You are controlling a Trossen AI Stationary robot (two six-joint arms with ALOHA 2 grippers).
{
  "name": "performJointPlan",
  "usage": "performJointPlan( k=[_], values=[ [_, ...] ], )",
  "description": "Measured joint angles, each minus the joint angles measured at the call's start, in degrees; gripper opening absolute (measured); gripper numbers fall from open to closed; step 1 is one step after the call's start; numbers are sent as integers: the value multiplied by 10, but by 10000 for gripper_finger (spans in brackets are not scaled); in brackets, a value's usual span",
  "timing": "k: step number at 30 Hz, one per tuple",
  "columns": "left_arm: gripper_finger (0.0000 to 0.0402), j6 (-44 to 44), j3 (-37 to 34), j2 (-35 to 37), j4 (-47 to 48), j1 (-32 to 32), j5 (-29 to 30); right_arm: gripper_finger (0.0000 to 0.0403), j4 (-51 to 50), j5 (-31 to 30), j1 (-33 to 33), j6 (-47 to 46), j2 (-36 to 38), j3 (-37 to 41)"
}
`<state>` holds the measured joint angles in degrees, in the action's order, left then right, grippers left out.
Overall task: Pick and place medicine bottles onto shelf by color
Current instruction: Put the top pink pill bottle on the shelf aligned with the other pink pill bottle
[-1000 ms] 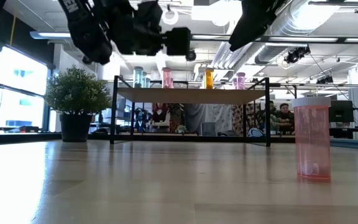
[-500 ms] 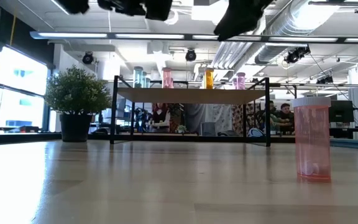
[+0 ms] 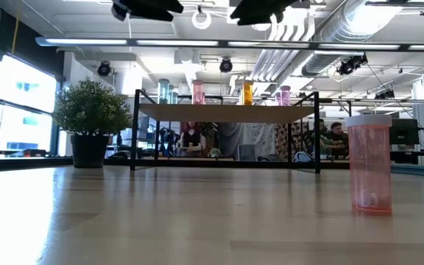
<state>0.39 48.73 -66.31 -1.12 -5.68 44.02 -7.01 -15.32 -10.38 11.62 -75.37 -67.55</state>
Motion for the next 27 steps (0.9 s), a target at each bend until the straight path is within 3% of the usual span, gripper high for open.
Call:
performJointPlan(
  k=[6, 12, 20, 27],
  values=[
    [239, -27, -20, 11, 42, -17, -26, 245, 95, 71, -56, 24, -3, 0],
    [239, -60, -94, 13, -14, -18, -70, 245, 121, 127, -94, 22, -22, -34],
    [239, -64, -165, 47, -68, 5, -143, 245, 5, 188, -134, 30, -101, -142],
    [239, -46, -192, 81, -73, 66, -235, 245, -88, 235, -148, 59, -168, -173]
  ],
)
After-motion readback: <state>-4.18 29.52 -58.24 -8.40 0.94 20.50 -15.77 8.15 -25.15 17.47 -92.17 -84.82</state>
